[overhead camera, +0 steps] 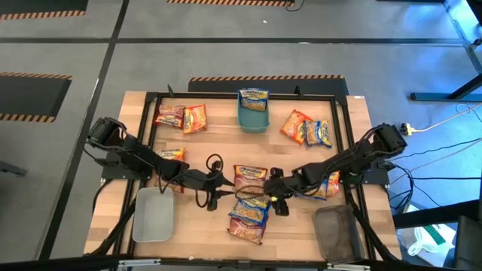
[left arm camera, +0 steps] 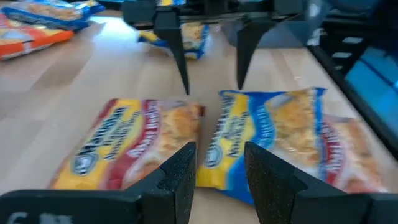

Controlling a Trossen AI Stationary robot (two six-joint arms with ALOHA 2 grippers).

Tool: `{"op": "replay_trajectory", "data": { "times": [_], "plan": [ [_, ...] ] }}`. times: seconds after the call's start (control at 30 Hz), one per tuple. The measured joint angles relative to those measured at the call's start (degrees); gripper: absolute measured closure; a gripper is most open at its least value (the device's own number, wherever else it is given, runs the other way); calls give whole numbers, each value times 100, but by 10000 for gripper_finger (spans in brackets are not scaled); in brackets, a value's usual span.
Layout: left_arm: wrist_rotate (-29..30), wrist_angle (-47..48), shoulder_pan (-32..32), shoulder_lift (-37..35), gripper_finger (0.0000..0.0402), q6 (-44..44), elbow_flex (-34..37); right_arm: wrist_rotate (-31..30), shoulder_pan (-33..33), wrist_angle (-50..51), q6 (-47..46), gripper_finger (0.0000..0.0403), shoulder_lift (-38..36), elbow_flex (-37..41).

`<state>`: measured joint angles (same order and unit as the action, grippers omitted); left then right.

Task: Sort Maruchan noodles
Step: Put the blue noodle pack into the green bin

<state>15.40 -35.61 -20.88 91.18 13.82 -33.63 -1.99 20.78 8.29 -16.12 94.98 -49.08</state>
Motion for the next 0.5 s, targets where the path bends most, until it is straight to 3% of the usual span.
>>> {"op": "replay_trajectory", "data": {
  "times": [0.17,0.27,0.37,0.5],
  "plan": [
    [172,300,-333,49,273,149,-405,-116,266,-145,253,121,0,22],
    [352,1098,-614,221,273,91,-1011,-267,404,-563,290,121,0,203],
    [427,1970,-844,454,273,112,-1612,-398,507,-914,91,120,2,343],
    [503,2397,-1132,670,273,85,-2137,-608,609,-1752,-412,120,4,552]
  ]
}}
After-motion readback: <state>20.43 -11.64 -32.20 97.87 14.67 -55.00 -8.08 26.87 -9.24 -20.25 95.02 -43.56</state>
